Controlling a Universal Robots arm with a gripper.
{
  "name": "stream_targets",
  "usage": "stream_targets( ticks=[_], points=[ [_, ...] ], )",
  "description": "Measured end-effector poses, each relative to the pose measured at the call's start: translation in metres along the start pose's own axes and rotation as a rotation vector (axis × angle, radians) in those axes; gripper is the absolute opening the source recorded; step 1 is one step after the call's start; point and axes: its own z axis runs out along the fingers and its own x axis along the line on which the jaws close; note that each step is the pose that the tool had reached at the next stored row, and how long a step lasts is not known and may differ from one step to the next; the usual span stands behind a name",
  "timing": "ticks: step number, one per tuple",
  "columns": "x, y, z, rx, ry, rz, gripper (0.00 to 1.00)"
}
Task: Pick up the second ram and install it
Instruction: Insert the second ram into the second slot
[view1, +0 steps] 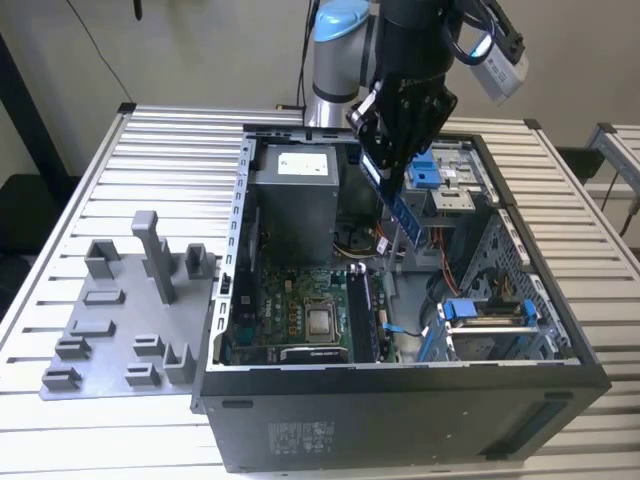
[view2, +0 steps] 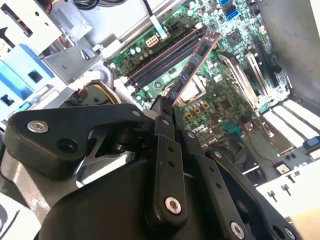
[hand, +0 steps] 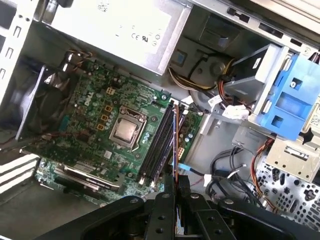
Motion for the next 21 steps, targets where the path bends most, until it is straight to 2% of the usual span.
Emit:
stream_targets(
  ticks=[21],
  points=[
    [0.0001,-0.0001,0.0034,0.0064,0.0085,0.29,0.14]
  ],
)
